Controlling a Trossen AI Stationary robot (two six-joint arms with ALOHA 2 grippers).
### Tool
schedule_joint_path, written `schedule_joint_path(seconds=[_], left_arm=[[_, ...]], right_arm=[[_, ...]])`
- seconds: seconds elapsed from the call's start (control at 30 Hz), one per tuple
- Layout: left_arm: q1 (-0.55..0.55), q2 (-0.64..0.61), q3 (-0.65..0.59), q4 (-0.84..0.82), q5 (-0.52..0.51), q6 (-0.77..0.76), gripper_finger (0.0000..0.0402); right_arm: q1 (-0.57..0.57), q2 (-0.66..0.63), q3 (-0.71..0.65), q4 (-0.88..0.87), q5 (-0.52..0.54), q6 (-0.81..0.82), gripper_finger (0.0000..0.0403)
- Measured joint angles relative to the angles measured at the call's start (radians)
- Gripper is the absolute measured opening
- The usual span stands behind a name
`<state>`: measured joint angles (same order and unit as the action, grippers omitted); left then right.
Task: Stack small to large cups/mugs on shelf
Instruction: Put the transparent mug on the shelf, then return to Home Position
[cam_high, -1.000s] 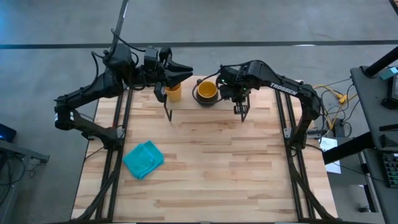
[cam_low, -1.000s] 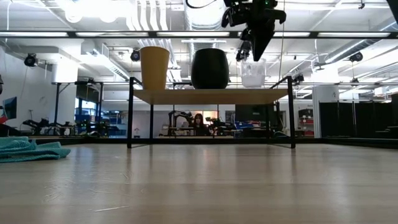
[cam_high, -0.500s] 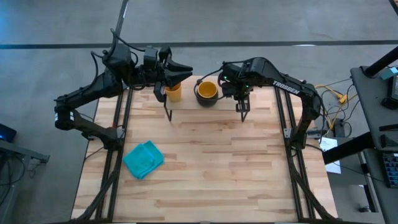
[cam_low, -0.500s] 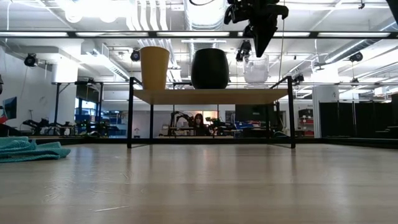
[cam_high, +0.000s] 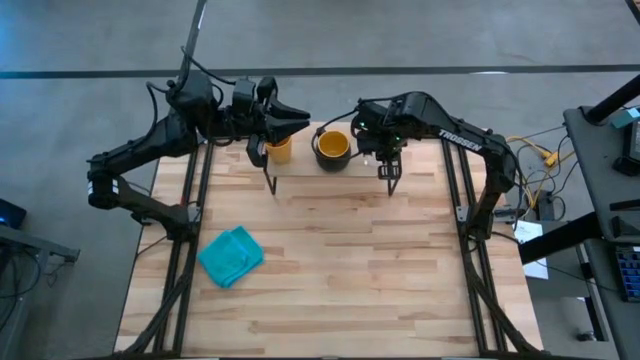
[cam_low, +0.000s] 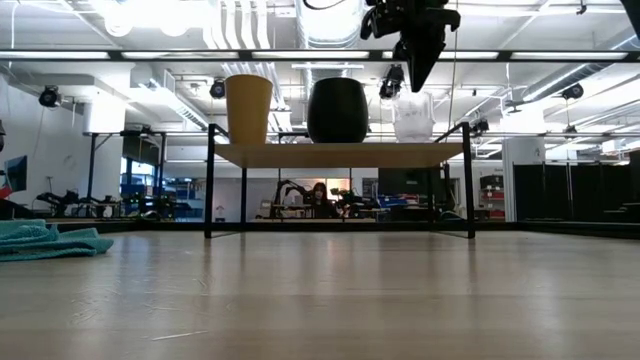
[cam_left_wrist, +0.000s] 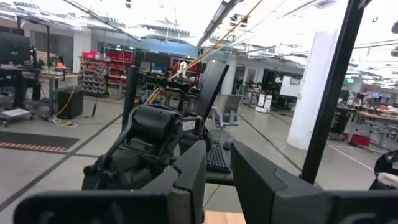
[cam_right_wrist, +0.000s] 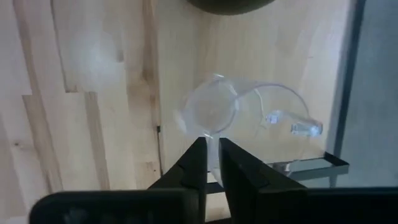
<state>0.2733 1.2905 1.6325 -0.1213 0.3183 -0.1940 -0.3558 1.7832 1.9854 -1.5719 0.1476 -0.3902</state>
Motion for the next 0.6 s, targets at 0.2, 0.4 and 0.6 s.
schedule_joint_path(seconds=[0.2,0.4,0.6], left_arm=[[0.0,-0.006,0.005,0.008,0.0,0.0,0.0063],[0.0,-0.025,0.003,0.009,0.0,0.0,0.0063],[0.0,-0.047,0.005,0.006,0.0,0.0,0.0063]], right_arm=[[0.0,0.0,0.018,0.001,0.011,-0.003,0.0067],[0.0,0.0,0.018,0.001,0.013,-0.011,0.0085],[0.003,0.0,0.047,0.001,0.064,0.054,0.008]])
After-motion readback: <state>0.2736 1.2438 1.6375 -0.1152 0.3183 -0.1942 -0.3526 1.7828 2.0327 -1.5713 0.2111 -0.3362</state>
